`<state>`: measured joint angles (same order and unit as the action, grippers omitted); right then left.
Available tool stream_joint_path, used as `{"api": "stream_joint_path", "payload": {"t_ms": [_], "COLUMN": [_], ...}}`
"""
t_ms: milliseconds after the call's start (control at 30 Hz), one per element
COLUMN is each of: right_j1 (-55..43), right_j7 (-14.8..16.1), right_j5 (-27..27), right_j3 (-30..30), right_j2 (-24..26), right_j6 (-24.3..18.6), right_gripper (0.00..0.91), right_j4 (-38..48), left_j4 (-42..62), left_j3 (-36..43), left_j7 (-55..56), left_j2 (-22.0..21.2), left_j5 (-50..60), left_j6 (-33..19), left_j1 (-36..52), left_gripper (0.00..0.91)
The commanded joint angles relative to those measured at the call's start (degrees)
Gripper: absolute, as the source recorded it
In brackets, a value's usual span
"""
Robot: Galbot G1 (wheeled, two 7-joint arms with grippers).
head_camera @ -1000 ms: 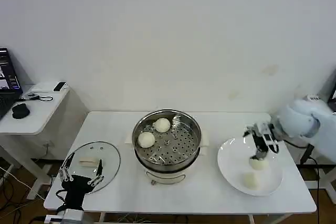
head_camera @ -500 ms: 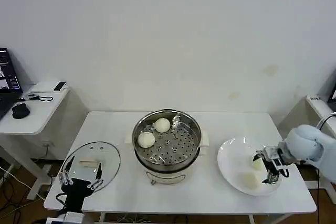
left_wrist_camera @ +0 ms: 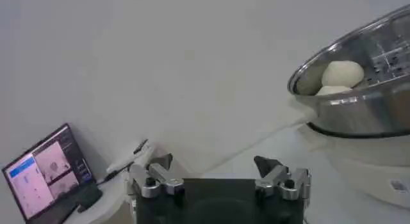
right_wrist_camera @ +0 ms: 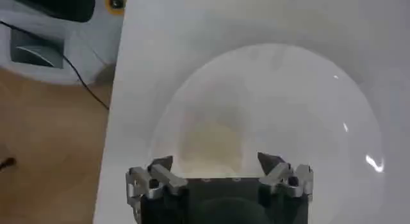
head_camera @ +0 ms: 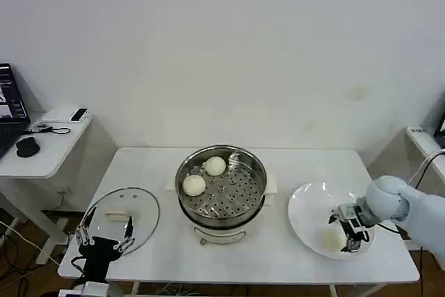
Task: Take steamed baozi put them in steamer then cover it.
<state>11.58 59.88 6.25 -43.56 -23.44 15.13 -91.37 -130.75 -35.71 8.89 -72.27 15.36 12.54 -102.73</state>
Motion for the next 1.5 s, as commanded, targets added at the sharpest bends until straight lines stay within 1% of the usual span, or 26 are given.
{"api": "stream_joint_path", "payload": {"t_ms": [33,67,133,233,333,500,567,667,767,933,1067,1100,1233,1333,1400,1433,1500], "right_j1": [1.85,1.9,1.92,1.87,1.8,1.73,1.7,1.4,0.72,-2.19,-8.19,-10.26,-17.27,-23.42,-26.4,-29.9,-34.68], "right_j7": [-0.01,-0.05,-0.21,-0.41,-0.38,-0.56,-0.46,-0.32,-0.14,3.09,4.93,5.11,5.61,5.34,4.49,3.94,3.44], "right_j5": [0.78,0.81,0.83,0.7,0.73,0.54,0.49,0.12,-0.21,-0.54,-2.3,-2.88,-4.99,-7.9,-9.71,-11.4,-12.72], "right_j3": [0.28,0.24,0.05,0.12,0.18,0.32,0.35,0.36,0.45,2.18,2.22,1.33,1.1,-1.18,-2.69,-4.01,-7.87], "right_j2": [-1.47,-1.57,-1.73,-2.06,-2.24,-2.8,-2.93,-2.98,-2.88,-1.94,-1.71,-1.81,-2.51,-4.1,-5.34,-6.52,-8.94], "right_j6": [0.79,0.87,1.34,1.5,1.71,1.92,1.95,2.23,2.23,1.19,0.03,-0.08,0.04,0.59,1.02,1.67,1.67], "right_gripper": [0.897,0.856,0.816,0.796,0.746,0.695,0.645,0.625,0.625,0.625,0.625,0.625,0.625,0.625,0.635,0.635,0.635], "right_j4": [2.11,2.33,2.71,3.2,3.52,4.23,4.25,4.03,3.89,3.04,3.23,3.32,3.62,4.1,4.48,4.75,5.48], "left_j4": [0.0,0.03,0.11,0.09,0.11,0.02,-0.04,-0.14,-0.21,-0.13,0.0,0.06,0.18,0.12,-0.06,-0.33,-0.82], "left_j3": [-0.07,-0.07,-0.1,-0.11,-0.11,-0.1,-0.1,-0.12,-0.23,-0.3,-0.17,-0.13,0.04,-0.02,-0.1,-0.21,-0.56], "left_j7": [0.01,0.01,0.03,0.03,0.03,0.03,0.01,0.02,0.04,0.06,0.05,0.05,0.06,0.02,0.09,0.11,0.06], "left_j2": [-0.02,-0.03,-0.03,-0.04,-0.09,-0.18,-0.18,-0.2,-0.24,-0.2,-0.11,-0.06,0.11,0.31,0.48,0.62,0.89], "left_j5": [0.03,0.03,0.04,0.03,0.04,0.07,0.1,0.1,0.08,0.0,-0.02,-0.02,-0.08,-0.14,-0.14,-0.15,-0.31], "left_j6": [0.02,0.0,0.01,0.01,0.02,0.01,0.01,0.02,0.02,-0.05,-0.05,-0.05,-0.11,-0.15,-0.15,-0.14,-0.15], "left_j1": [0.01,0.01,0.03,0.02,0.07,0.03,0.03,-0.01,-0.09,-0.16,0.14,0.27,0.55,0.55,0.46,0.35,0.12], "left_gripper": [0.907,0.907,0.907,0.907,0.907,0.907,0.907,0.907,0.907,0.907,0.907,0.907,0.907,0.907,0.907,0.907,0.907]}}
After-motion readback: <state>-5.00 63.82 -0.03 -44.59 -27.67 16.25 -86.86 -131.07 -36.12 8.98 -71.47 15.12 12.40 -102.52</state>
